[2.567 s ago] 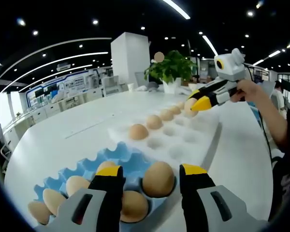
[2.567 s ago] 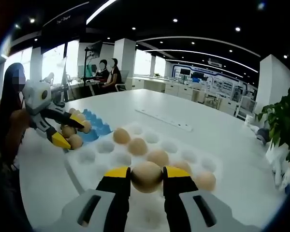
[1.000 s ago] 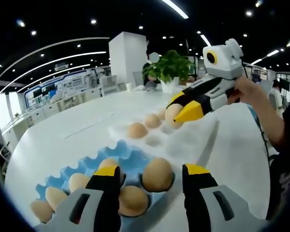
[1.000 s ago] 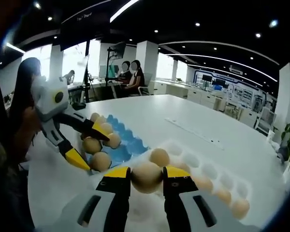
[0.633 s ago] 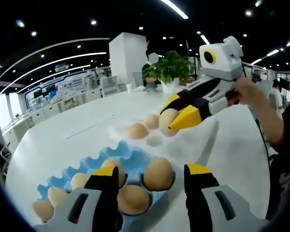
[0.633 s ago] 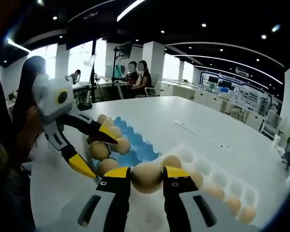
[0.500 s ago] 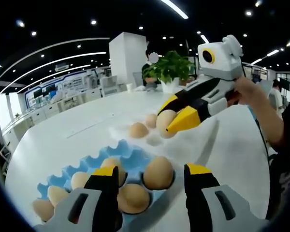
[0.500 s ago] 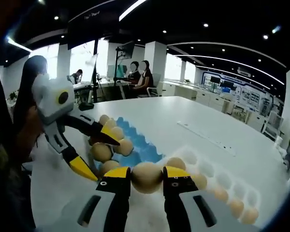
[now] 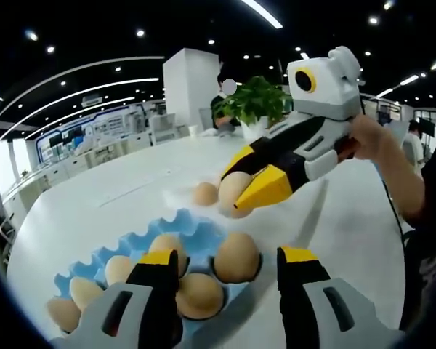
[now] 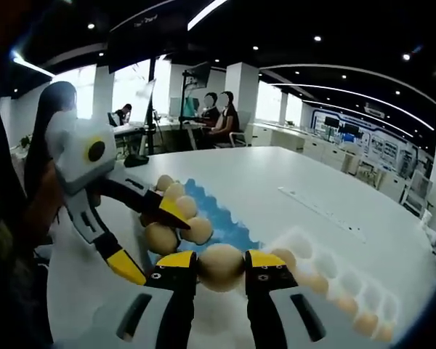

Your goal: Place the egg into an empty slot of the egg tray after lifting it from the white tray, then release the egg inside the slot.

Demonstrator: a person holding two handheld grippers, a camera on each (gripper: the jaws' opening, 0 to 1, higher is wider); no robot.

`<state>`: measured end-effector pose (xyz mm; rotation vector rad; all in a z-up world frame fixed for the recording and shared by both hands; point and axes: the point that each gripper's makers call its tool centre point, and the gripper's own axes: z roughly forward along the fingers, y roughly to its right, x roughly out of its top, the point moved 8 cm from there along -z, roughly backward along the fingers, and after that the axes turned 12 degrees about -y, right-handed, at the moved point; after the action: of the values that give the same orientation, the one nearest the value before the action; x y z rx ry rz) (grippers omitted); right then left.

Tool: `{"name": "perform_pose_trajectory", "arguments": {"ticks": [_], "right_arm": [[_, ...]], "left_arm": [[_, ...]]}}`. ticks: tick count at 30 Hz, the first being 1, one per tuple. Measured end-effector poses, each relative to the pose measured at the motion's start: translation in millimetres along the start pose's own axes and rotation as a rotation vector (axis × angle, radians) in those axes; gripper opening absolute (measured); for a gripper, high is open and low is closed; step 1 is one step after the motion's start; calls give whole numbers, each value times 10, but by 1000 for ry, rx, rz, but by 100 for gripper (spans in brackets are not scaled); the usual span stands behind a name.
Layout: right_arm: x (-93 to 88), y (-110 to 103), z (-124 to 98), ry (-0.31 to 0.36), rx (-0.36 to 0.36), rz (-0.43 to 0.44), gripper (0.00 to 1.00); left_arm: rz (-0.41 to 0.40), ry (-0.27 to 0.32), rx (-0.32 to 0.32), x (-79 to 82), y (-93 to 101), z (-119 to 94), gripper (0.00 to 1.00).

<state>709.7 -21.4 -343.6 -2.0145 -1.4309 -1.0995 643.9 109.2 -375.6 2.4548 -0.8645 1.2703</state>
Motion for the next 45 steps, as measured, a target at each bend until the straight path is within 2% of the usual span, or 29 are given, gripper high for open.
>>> {"name": "perform_pose_trajectory", "arguments": {"ticks": [11,21,35,45], "right_arm": [[71,-61,128,0,31,-12,27],[58,-57,319,-24,58,-5,27],[20,-49,518,-25,128,75,27],[-3,-59,532,-20,170,145,25]], "left_arm": [[-3,3,0,-6,-5,-7,56],[-5,5,-1,-24,-18,-7,56],[-13,11,1,-40,-55,-16,55],[-12,5,1,-20,-69,-5,55]]}}
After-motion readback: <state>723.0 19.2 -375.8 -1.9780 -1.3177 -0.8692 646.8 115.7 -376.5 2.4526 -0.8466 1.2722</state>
